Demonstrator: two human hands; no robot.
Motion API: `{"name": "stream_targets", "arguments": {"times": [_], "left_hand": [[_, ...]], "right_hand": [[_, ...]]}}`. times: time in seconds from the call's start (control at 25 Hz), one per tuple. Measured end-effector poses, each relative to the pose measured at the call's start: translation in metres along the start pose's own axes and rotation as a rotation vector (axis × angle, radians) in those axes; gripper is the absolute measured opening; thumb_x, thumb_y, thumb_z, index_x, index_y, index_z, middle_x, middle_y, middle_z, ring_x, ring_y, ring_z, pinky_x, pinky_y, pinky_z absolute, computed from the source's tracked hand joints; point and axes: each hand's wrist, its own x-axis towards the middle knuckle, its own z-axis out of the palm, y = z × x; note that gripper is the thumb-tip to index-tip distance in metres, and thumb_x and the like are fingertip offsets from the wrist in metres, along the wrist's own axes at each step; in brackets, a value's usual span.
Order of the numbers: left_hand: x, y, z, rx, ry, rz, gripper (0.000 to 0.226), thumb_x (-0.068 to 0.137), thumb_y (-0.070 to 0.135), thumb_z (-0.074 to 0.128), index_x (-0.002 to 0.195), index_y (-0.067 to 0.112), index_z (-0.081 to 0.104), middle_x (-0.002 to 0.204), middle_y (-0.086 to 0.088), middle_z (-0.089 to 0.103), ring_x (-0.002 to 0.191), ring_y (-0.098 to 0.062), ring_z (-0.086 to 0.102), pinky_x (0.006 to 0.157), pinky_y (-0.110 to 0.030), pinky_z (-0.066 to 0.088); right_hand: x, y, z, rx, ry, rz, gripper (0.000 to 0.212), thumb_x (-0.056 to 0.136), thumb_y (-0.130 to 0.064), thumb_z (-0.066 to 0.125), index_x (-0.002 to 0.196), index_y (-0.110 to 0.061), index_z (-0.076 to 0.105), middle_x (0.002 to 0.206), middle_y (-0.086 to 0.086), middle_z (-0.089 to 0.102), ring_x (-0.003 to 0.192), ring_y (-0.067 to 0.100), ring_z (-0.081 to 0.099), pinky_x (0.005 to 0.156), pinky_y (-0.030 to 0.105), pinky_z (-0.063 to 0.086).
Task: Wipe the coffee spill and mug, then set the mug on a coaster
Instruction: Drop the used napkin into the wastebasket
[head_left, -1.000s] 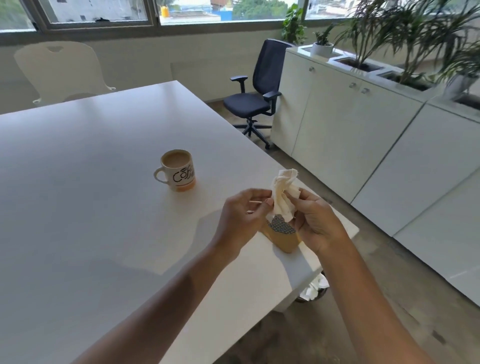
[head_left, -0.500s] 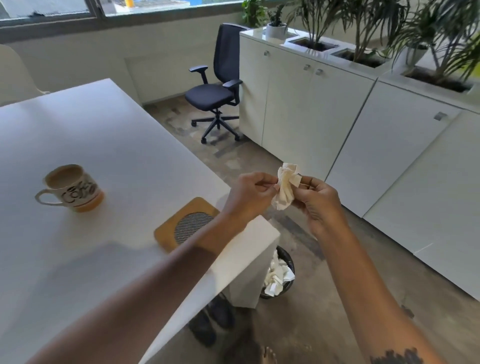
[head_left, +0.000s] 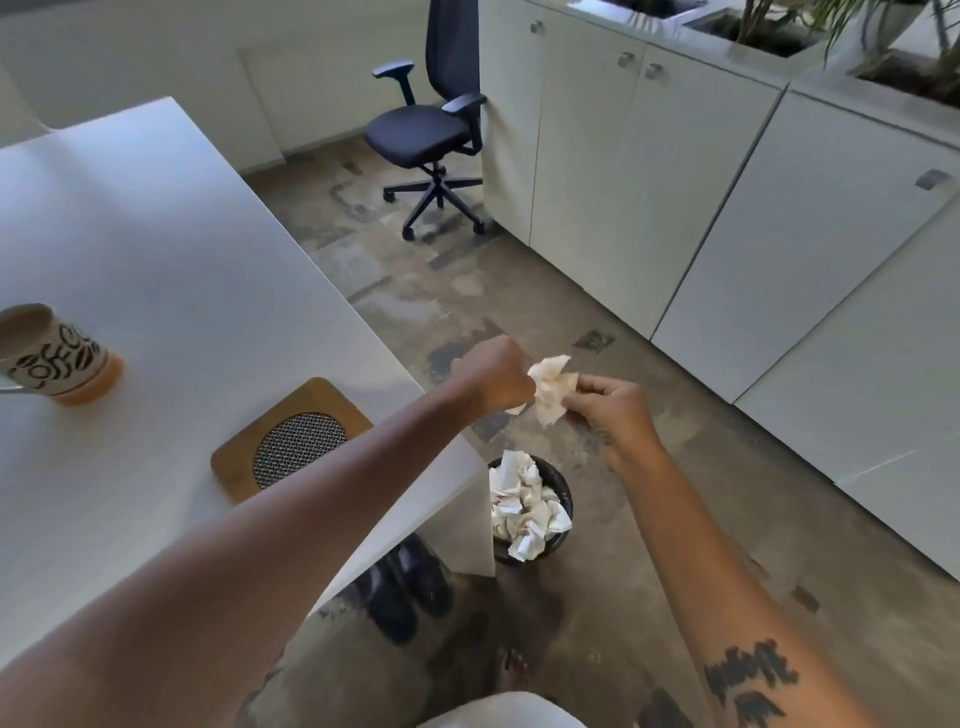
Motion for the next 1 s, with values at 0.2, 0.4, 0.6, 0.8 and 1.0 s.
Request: {"name": "stream_targets", "arguments": {"times": [0.2, 0.4, 0.6, 0.8, 1.0], "left_hand": [[-0.003, -0.032, -0.011, 0.047, 0.180, 0.062, 0.042, 0.098, 0.009, 0.063, 0.140, 0.013, 0.069, 0.136, -0.014, 0.073, 0.127, -0.034, 0.068, 0.113, -0.050, 0.051], [-0.040, -0.082, -0.038, -0.113, 0.564, 0.164, 0.040, 0.098, 0.013, 0.074, 0.136, 0.005, 0.071, 0.130, -0.017, 0.073, 0.119, -0.034, 0.070, 0.107, -0.050, 0.054], [-0.098, -0.125, -0.054, -0.192, 0.781, 0.113, 0.046, 0.094, 0.011, 0.080, 0.139, 0.005, 0.069, 0.133, -0.015, 0.072, 0.120, -0.027, 0.069, 0.099, -0.028, 0.050], [-0.170, -0.184, -0.048, -0.171, 0.756, 0.016, 0.076, 0.090, 0.041, 0.078, 0.153, 0.007, 0.053, 0.151, -0.016, 0.060, 0.140, -0.021, 0.054, 0.112, -0.031, 0.042], [-0.204, -0.227, -0.035, -0.229, 0.514, -0.142, 0.139, 0.065, 0.085, 0.073, 0.171, 0.022, 0.008, 0.179, -0.006, 0.019, 0.164, -0.024, 0.020, 0.130, -0.042, 0.025]], "right_hand": [[0.013, 0.056, -0.017, -0.353, 0.084, 0.036, 0.041, 0.093, 0.000, 0.075, 0.129, 0.015, 0.063, 0.108, 0.026, 0.075, 0.113, 0.046, 0.071, 0.104, 0.046, 0.058], [0.014, 0.039, -0.016, -0.373, 0.037, -0.043, 0.031, 0.094, -0.009, 0.078, 0.124, -0.006, 0.075, 0.105, 0.003, 0.074, 0.105, 0.024, 0.073, 0.088, 0.033, 0.060], [-0.010, -0.021, 0.025, -0.348, -0.081, -0.366, 0.020, 0.096, -0.016, 0.078, 0.115, -0.015, 0.078, 0.101, -0.006, 0.076, 0.090, 0.005, 0.073, 0.067, 0.008, 0.056], [-0.057, -0.067, 0.091, -0.512, -0.568, -0.753, 0.060, 0.086, -0.039, 0.088, 0.141, -0.028, 0.066, 0.129, -0.014, 0.071, 0.113, -0.001, 0.067, 0.093, 0.015, 0.055], [-0.073, -0.078, 0.159, -1.121, -1.063, -0.818, 0.138, 0.068, -0.062, 0.092, 0.169, -0.040, 0.000, 0.177, -0.009, 0.013, 0.162, 0.024, 0.012, 0.128, 0.054, 0.012]]}}
